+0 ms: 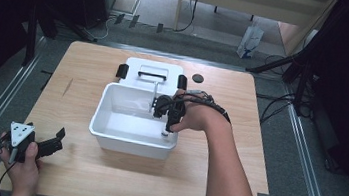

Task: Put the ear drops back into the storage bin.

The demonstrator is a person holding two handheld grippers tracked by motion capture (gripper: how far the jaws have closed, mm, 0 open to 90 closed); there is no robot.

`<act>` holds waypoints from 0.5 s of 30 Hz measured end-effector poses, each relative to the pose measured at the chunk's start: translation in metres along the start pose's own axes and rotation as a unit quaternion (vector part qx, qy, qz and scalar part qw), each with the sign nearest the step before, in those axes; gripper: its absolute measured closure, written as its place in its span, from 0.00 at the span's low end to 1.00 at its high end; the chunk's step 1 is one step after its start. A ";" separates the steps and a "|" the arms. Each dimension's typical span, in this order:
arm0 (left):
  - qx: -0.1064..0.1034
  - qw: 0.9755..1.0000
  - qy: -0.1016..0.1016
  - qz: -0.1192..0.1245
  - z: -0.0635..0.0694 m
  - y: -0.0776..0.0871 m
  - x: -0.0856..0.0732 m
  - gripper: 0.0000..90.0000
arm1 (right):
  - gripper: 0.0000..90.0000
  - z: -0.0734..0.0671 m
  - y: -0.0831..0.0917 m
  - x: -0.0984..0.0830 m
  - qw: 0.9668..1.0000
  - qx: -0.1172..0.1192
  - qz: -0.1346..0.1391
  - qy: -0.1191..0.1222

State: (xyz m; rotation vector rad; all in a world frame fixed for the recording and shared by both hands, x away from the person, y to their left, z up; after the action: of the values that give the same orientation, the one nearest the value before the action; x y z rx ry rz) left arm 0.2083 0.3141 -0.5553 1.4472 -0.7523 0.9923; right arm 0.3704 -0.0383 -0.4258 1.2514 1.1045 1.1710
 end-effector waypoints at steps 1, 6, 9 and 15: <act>0.000 1.000 0.000 0.000 0.000 0.000 0.000 0.00 | 0.60 0.001 0.002 0.000 1.000 -0.002 0.004 -0.001; 0.000 1.000 0.001 -0.001 0.000 0.000 0.000 0.00 | 0.50 0.001 0.011 -0.001 1.000 -0.017 0.014 -0.010; 0.001 1.000 0.000 -0.001 0.000 0.000 0.000 0.00 | 0.46 0.002 0.019 -0.001 0.999 -0.028 0.019 -0.012; 0.000 1.000 -0.001 -0.001 0.000 0.000 0.000 0.00 | 0.44 0.002 0.031 -0.004 0.999 -0.036 0.030 -0.019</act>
State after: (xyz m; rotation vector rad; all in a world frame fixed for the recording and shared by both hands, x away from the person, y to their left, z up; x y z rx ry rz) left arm 0.2084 0.3142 -0.5553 1.4491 -0.7520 0.9890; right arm 0.3713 -0.0429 -0.3949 1.2534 0.9949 1.2161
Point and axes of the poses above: each handheld gripper's, and its own axes: y roughly backward along the jaws, x roughly out of its top, z roughly to its right, the point moved 1 cm from there along -y, roughly forward along the jaws, and after that the axes turned 7 degrees about x, right-handed, at the moved point
